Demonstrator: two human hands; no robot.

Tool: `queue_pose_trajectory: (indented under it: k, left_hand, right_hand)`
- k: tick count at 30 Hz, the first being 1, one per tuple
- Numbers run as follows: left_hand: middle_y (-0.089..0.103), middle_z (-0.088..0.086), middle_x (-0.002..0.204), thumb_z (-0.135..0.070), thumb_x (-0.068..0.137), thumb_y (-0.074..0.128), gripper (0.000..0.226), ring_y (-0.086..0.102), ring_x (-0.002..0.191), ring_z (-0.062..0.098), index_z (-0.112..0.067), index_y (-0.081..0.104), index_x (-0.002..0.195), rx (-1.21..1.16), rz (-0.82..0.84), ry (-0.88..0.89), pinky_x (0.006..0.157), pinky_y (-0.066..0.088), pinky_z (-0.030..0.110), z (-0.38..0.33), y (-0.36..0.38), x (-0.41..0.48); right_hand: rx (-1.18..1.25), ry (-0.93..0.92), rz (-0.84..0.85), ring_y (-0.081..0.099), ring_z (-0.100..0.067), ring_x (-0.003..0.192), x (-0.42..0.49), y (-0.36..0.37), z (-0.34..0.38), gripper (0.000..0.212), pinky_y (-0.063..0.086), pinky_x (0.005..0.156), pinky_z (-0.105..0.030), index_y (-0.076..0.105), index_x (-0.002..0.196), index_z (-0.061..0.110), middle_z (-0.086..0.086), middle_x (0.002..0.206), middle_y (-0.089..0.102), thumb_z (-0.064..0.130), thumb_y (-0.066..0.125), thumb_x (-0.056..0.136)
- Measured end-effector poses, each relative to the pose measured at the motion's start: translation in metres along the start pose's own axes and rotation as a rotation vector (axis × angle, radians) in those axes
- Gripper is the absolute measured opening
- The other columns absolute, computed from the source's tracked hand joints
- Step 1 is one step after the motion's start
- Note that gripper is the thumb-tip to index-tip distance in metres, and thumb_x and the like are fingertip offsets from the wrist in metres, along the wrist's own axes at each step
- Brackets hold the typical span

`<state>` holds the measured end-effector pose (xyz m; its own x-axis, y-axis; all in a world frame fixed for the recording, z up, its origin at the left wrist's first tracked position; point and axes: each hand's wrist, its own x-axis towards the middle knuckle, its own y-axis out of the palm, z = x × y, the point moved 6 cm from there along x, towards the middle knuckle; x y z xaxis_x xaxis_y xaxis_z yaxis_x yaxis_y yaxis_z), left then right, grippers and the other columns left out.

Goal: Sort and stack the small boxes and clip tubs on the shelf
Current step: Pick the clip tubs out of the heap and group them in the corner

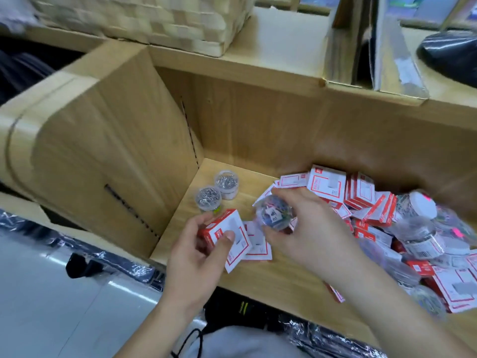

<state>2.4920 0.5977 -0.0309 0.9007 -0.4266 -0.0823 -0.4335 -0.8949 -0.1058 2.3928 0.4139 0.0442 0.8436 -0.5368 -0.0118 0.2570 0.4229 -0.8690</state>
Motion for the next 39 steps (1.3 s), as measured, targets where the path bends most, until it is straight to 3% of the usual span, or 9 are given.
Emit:
queue_pose_trajectory:
  k: [8, 16, 20, 23, 26, 29, 31, 35, 39]
  left_hand:
    - [0.071, -0.017, 0.084, -0.024, 0.078, 0.087, 0.038, 0.064, 0.073, 0.006, -0.035, 0.063, 0.106, 0.166, -0.166, 0.029, 0.068, 0.055, 0.023, 0.008, -0.053, 0.016]
    - [0.068, -0.026, 0.093, -0.038, 0.079, 0.083, 0.037, 0.066, 0.083, 0.001, -0.034, 0.062, 0.110, 0.261, -0.166, 0.024, 0.076, 0.057, 0.031, 0.015, -0.057, 0.024]
    - [0.068, -0.024, 0.091, -0.040, 0.080, 0.083, 0.038, 0.064, 0.082, -0.002, -0.033, 0.061, 0.111, 0.285, -0.135, 0.031, 0.075, 0.056, 0.027, 0.015, -0.050, 0.025]
    - [0.070, -0.016, 0.089, -0.040, 0.079, 0.083, 0.039, 0.065, 0.081, 0.000, -0.033, 0.061, 0.110, 0.278, -0.128, 0.026, 0.076, 0.056, 0.029, 0.016, -0.046, 0.029]
    - [0.069, -0.013, 0.090, -0.038, 0.082, 0.082, 0.036, 0.066, 0.082, 0.001, -0.034, 0.060, 0.110, 0.250, -0.066, 0.021, 0.073, 0.055, 0.022, 0.012, -0.035, 0.030]
    - [0.069, -0.018, 0.091, -0.032, 0.086, 0.080, 0.036, 0.065, 0.080, -0.001, -0.035, 0.060, 0.116, 0.229, 0.045, 0.041, 0.071, 0.051, 0.014, 0.006, -0.022, 0.029]
    - [0.069, -0.021, 0.092, -0.034, 0.088, 0.077, 0.036, 0.065, 0.080, 0.000, -0.039, 0.061, 0.120, 0.272, 0.106, 0.078, 0.075, 0.053, 0.020, 0.002, -0.018, 0.030]
    - [0.072, -0.017, 0.097, -0.040, 0.088, 0.076, 0.028, 0.068, 0.087, 0.007, -0.039, 0.067, 0.115, 0.386, 0.107, 0.203, 0.079, 0.058, 0.037, -0.013, -0.021, 0.035]
    - [0.071, -0.017, 0.095, -0.039, 0.086, 0.077, 0.027, 0.068, 0.086, 0.008, -0.042, 0.067, 0.111, 0.393, 0.030, 0.269, 0.077, 0.058, 0.037, -0.025, -0.028, 0.033]
  right_hand:
    - [-0.056, -0.026, 0.117, 0.061, -0.024, 0.102, 0.101, 0.077, 0.044, 0.037, 0.052, 0.076, -0.035, 0.059, 0.105, 0.031, 0.003, 0.102, 0.061, 0.051, 0.071, 0.077]
    - [-0.189, -0.046, 0.225, 0.061, -0.028, 0.100, 0.114, 0.091, 0.031, 0.010, 0.046, 0.071, -0.030, 0.059, 0.087, 0.025, -0.002, 0.098, 0.063, 0.026, 0.067, 0.080]
    - [0.049, -0.100, 0.123, 0.061, -0.017, 0.106, 0.098, 0.072, 0.028, 0.042, 0.050, 0.089, -0.031, 0.067, 0.122, 0.027, 0.006, 0.115, 0.064, 0.030, 0.074, 0.081]
    - [-0.178, -0.170, 0.279, 0.053, -0.014, 0.112, 0.064, 0.061, 0.022, 0.055, 0.048, 0.094, -0.035, 0.064, 0.120, 0.035, 0.012, 0.114, 0.063, 0.055, 0.076, 0.071]
    - [-0.478, -0.248, 0.465, 0.036, -0.019, 0.134, 0.030, 0.080, 0.009, 0.078, 0.028, 0.113, -0.041, 0.052, 0.132, 0.037, 0.011, 0.132, 0.054, 0.072, 0.069, 0.065]
    - [-0.466, -0.320, 0.387, 0.023, -0.019, 0.147, 0.020, 0.094, 0.000, 0.075, -0.001, 0.120, -0.048, 0.044, 0.142, 0.037, 0.012, 0.144, 0.046, 0.067, 0.065, 0.076]
    - [-0.384, -0.342, 0.325, 0.029, -0.014, 0.143, 0.020, 0.091, -0.004, 0.072, -0.004, 0.120, -0.047, 0.046, 0.141, 0.036, 0.016, 0.137, 0.052, 0.064, 0.065, 0.077]
    - [-0.226, -0.321, 0.239, 0.049, -0.015, 0.122, 0.013, 0.072, -0.005, 0.072, 0.021, 0.120, -0.046, 0.057, 0.133, 0.040, 0.012, 0.115, 0.063, 0.063, 0.071, 0.067]
    - [0.128, -0.154, 0.081, 0.055, 0.000, 0.109, 0.003, 0.032, -0.006, 0.066, 0.045, 0.097, -0.022, 0.070, 0.121, 0.039, 0.016, 0.111, 0.055, 0.066, 0.068, 0.061]
